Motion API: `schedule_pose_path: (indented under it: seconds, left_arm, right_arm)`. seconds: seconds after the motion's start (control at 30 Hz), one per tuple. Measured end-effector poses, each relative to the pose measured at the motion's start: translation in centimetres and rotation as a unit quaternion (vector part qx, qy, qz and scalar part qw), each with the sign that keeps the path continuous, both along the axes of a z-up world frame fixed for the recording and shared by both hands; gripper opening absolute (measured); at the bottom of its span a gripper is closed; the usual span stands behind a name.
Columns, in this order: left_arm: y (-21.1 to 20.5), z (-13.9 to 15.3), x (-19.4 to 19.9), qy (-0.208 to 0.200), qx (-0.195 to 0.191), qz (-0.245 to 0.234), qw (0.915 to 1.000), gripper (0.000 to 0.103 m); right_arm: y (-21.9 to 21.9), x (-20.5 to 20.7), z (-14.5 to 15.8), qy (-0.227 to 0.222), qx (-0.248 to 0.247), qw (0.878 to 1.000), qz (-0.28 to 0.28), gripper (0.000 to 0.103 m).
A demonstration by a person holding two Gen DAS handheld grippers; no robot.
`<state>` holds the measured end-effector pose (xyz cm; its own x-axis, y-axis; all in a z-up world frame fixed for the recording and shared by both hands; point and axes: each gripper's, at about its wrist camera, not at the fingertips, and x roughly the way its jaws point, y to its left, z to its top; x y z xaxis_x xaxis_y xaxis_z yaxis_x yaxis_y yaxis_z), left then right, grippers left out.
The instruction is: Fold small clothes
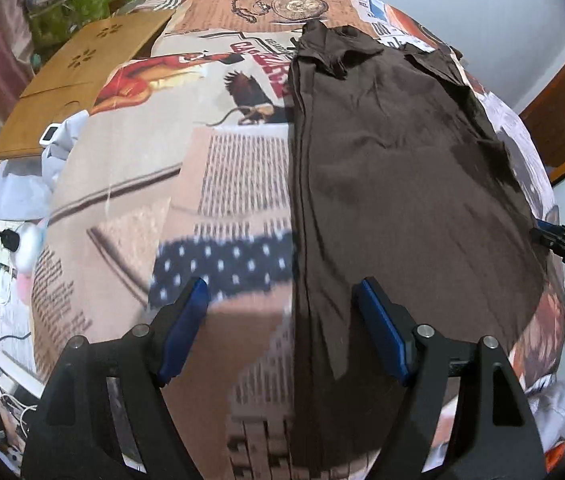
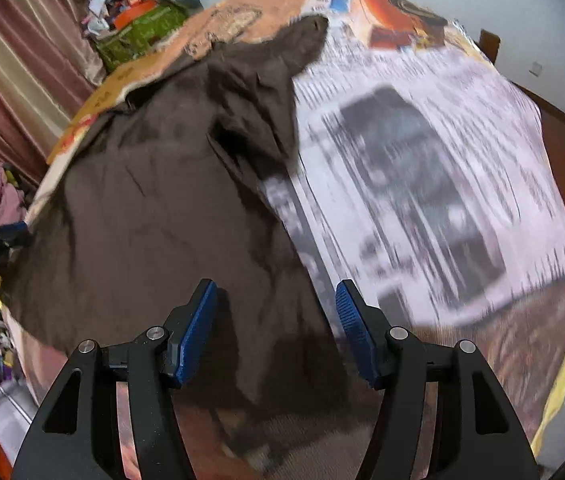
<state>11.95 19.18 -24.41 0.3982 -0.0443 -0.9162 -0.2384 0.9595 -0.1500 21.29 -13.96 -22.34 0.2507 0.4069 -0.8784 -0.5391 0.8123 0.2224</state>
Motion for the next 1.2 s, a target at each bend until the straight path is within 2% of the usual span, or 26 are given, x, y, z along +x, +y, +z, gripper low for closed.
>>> schedule_pose_path:
  seconds: [0.23,0.3,0.37,0.4,0.47,0.5,0.57,0.7,0.83,0.97,1.2]
  left_arm:
    - [-1.8,0.6,-2.2,-0.001,0.003,-0.013,0.9999,0.077]
    - [-2.4,0.6,-2.7,-0.005,0.008,-0.018,0.9998,0.075]
    - [-2.7,0.6,-2.9,-0.01,0.0,-0.02,0.9998,0.059]
    - [-2.9,0.7,-3.0,-0.012,-0.004,-0.021,0.9997,0.054]
    - [-3.5,0.7,-3.0,-0.013,-0.008,-0.023,0.9996,0.036]
    - [-3.9,0.8,-3.0,-0.013,-0.01,-0.024,0.9996,0.032]
    - [-4.6,0.9,-3.1,-0.014,-0.007,-0.03,0.9994,0.017]
    - [-5.1,1.3,-3.0,-0.018,-0.005,-0.034,0.9993,0.005]
    - [-4.1,2.0,-3.0,-0.031,-0.008,-0.017,0.9993,0.004]
    - [-2.6,4.0,-2.9,-0.063,-0.003,0.007,0.998,0.004]
    - [-2.1,7.8,-1.4,-0.122,0.012,0.002,0.9924,0.004]
  right_arm:
    - [-1.1,-1.2,-0.4,-0.014,0.0,1.0,-0.002,0.057]
    - [-1.5,-1.8,-0.8,-0.019,0.006,1.0,-0.008,0.05]
    - [-1.5,-2.3,-1.0,-0.026,0.011,1.0,-0.012,0.043]
    - [-1.5,-2.6,-1.0,-0.031,0.013,0.999,-0.015,0.034]
    - [-1.5,-2.8,-1.1,-0.031,0.023,0.999,-0.019,0.021]
    - [-1.4,-2.9,-1.0,-0.03,0.027,0.999,-0.02,0.018]
    - [-1.1,-3.2,-0.9,-0.037,0.025,0.999,-0.02,0.013]
    - [-0.8,-3.6,-0.1,-0.048,0.023,0.998,-0.013,0.011]
    - [-1.6,-4.4,1.3,-0.057,0.041,0.997,-0.016,0.011]
    - [-2.2,-5.7,3.3,-0.075,0.06,0.995,-0.013,0.011]
    - [-1.4,-6.5,7.1,-0.115,0.095,0.989,-0.001,0.011]
